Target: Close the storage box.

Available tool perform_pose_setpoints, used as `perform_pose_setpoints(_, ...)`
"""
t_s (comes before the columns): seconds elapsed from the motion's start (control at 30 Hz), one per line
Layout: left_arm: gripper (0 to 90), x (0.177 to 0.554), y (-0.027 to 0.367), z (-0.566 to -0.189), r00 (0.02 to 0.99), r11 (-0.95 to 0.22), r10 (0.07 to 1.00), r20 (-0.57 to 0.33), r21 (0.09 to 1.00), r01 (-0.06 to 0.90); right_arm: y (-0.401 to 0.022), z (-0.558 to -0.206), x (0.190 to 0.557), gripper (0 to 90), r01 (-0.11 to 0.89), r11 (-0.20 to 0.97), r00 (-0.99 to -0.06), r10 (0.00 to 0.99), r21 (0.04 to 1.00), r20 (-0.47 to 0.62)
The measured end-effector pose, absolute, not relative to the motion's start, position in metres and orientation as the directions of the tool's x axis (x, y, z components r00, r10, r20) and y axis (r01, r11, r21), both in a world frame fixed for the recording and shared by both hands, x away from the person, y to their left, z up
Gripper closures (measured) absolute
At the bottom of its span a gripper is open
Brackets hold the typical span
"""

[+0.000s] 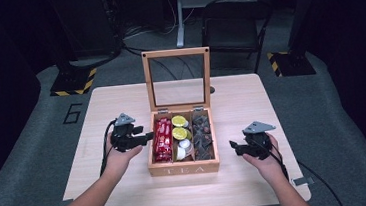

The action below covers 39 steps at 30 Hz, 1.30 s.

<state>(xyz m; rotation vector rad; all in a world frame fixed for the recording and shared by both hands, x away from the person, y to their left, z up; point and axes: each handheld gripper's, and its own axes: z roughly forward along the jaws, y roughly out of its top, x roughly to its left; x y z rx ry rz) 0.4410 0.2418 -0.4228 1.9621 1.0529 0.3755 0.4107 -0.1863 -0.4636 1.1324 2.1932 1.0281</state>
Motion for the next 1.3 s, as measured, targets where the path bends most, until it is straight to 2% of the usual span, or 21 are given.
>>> perform_pose_setpoints(0.2,44.6,0.440,0.246,-0.415,0.591,-0.273,0.798,-0.119,0.803,0.530,-0.176,-0.447,0.411,31.1,0.487,0.364,-0.569,0.822,0.794,-0.028)
perform_pose_setpoints(0.57,44.6,0.442,0.245,-0.398,0.600,-0.276,0.793,-0.106,0.816,0.509,-0.156,-0.415,0.421,31.9,0.461,0.424,-0.630,0.775,0.779,-0.049)
perform_pose_setpoints(1.3,44.6,0.445,0.234,-0.380,0.618,-0.289,0.782,-0.086,0.828,0.480,-0.121,-0.360,0.444,34.7,0.484,0.382,-0.672,0.738,0.787,0.055)
